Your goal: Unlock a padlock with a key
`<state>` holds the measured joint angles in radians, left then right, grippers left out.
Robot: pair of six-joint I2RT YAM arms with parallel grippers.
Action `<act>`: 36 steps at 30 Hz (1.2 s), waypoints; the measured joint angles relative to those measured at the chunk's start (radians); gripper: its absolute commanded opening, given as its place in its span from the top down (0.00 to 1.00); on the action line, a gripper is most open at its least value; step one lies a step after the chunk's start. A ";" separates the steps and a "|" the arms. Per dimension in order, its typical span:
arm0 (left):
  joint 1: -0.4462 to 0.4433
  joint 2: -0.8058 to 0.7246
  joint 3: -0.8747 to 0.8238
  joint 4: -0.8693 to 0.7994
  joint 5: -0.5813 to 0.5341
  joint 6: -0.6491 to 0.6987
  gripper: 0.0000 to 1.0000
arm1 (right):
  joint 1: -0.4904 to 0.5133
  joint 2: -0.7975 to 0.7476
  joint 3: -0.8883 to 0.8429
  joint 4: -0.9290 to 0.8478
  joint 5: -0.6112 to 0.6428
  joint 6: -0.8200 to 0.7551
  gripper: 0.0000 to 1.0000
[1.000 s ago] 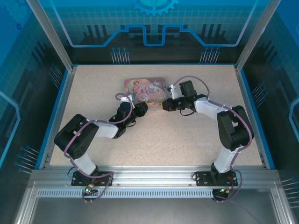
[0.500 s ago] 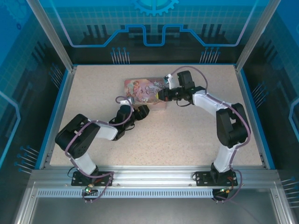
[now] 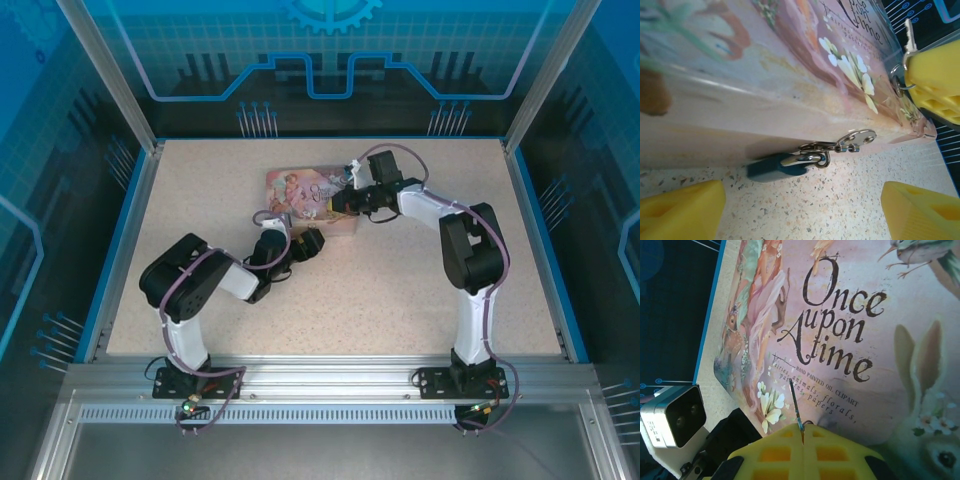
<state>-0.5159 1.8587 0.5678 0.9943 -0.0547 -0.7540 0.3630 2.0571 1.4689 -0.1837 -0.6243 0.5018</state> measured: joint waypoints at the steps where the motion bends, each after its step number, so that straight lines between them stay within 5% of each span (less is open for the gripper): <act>1: 0.002 0.007 0.000 0.014 0.003 0.000 0.18 | 0.000 0.002 0.003 -0.003 0.000 0.000 1.00; 17: 0.009 0.094 0.027 0.142 0.017 0.032 0.18 | 0.005 0.004 0.033 -0.061 0.026 -0.013 1.00; 36: 0.006 0.155 0.121 0.110 0.116 0.043 0.42 | 0.010 0.018 0.063 -0.093 0.036 -0.031 1.00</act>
<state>-0.5098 2.0136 0.6888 1.1046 0.0608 -0.7105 0.3729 2.0750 1.5318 -0.2768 -0.5884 0.4706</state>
